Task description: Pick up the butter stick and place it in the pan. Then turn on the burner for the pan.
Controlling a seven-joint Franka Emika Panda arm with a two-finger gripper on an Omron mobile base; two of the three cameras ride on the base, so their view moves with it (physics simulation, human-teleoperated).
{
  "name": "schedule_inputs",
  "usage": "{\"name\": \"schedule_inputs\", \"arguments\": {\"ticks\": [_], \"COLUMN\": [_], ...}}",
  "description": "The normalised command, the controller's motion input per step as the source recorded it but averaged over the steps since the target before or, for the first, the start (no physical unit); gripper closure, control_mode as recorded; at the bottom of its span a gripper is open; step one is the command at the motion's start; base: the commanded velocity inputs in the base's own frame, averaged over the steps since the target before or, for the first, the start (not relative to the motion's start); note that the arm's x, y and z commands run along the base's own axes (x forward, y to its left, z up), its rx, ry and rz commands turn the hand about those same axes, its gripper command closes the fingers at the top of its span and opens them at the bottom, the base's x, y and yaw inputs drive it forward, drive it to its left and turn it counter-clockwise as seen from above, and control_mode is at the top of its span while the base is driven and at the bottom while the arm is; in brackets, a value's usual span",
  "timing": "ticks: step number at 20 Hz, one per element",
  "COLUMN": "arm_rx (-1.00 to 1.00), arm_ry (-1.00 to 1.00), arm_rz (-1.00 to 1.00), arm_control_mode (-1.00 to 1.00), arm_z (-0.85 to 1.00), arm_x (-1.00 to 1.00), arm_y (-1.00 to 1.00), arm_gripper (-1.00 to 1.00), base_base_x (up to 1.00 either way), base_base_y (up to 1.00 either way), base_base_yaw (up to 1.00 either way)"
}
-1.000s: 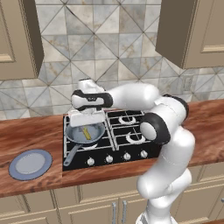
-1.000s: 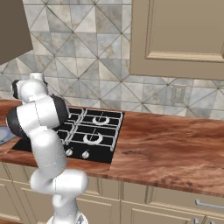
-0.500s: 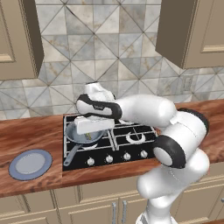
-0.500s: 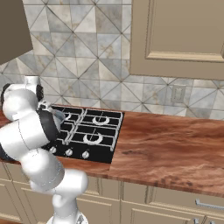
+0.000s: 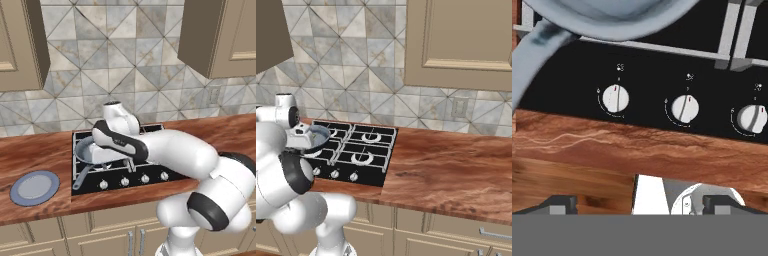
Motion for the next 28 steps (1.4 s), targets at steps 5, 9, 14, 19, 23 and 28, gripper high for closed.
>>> {"name": "schedule_inputs", "arguments": {"ticks": [5, 9, 14, 19, 23, 28], "arm_rx": [0.0, 0.0, 0.0, 0.0, 0.0, 0.0], "arm_ry": [-0.02, 0.0, 0.0, 0.0, -0.03, -0.03], "arm_rz": [-0.02, 0.0, 0.0, 0.0, 0.0, 0.0], "arm_control_mode": [-1.0, -1.0, -1.0, -1.0, -1.0, -1.0], "arm_z": [0.0, -0.05, -0.12, -0.23, -0.31, -0.29], "arm_x": [0.05, 0.17, 0.09, 0.13, 0.18, 0.07], "arm_y": [0.0, 0.0, 0.06, 0.12, 0.16, 0.12], "arm_gripper": [-1.0, -1.0, -1.0, -1.0, -1.0, -1.0], "base_base_x": [0.0, 0.0, 0.0, 0.0, 0.0, 0.0], "base_base_y": [0.0, 0.0, 0.0, 0.0, 0.0, 0.0], "base_base_yaw": [0.0, 0.0, 0.0, 0.0, 0.0, 0.0]}}
